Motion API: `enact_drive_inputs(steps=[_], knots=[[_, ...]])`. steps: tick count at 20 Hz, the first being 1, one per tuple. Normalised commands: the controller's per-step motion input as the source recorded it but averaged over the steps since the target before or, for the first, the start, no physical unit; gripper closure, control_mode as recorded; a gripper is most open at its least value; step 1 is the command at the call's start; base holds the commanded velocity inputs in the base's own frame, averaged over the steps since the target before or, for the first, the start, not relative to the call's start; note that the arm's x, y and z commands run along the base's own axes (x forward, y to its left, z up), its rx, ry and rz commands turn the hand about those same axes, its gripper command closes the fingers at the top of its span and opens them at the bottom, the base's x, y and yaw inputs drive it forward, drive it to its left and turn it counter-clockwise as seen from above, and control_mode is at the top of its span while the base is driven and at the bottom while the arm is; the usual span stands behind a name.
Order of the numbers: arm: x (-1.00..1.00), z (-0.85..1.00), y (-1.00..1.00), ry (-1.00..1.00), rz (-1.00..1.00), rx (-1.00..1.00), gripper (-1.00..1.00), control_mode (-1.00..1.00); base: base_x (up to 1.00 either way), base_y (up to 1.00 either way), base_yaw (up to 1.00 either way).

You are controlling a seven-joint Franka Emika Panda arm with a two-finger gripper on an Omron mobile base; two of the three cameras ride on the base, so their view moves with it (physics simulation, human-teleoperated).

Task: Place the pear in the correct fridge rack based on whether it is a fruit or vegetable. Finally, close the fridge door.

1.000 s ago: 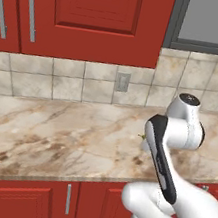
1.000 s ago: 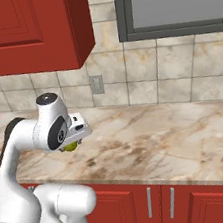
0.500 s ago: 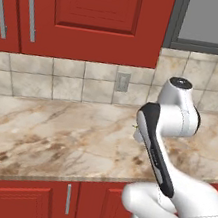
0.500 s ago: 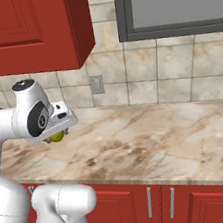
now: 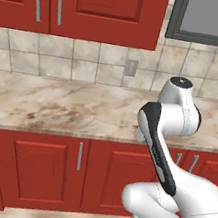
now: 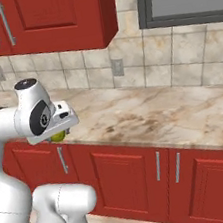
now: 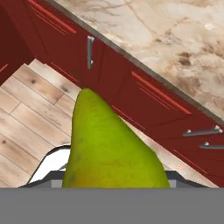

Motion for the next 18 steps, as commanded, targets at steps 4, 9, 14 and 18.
enact_drive_inputs(steps=[4,9,14,18], knots=[[0.0,0.0,0.0,0.0,0.0,0.0,1.0,1.0,-0.53,-0.53,0.43],[0.0,0.0,0.0,0.0,0.0,0.0,1.0,1.0,0.18,-0.77,0.43],[0.0,0.0,0.0,0.0,0.0,0.0,1.0,1.0,0.02,-0.56,0.48],[0.0,0.0,0.0,0.0,0.0,0.0,1.0,1.0,-0.03,-0.44,0.58]])
